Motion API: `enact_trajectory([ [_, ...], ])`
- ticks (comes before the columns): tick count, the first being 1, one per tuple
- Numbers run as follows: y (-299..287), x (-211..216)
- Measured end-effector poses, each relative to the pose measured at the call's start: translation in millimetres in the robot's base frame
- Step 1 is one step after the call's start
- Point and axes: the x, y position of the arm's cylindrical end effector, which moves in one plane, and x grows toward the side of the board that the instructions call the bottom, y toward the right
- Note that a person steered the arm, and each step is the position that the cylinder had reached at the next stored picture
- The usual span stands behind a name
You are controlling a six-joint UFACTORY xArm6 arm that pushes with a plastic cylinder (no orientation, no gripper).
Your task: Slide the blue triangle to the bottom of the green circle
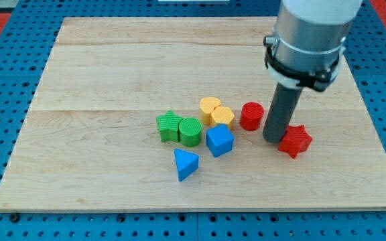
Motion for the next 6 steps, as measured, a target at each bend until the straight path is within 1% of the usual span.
enact_trajectory([
  [1,-14,30],
  [2,58,39],
  [3,59,-20],
  [4,78,-38],
  [5,74,64],
  [6,-19,99],
])
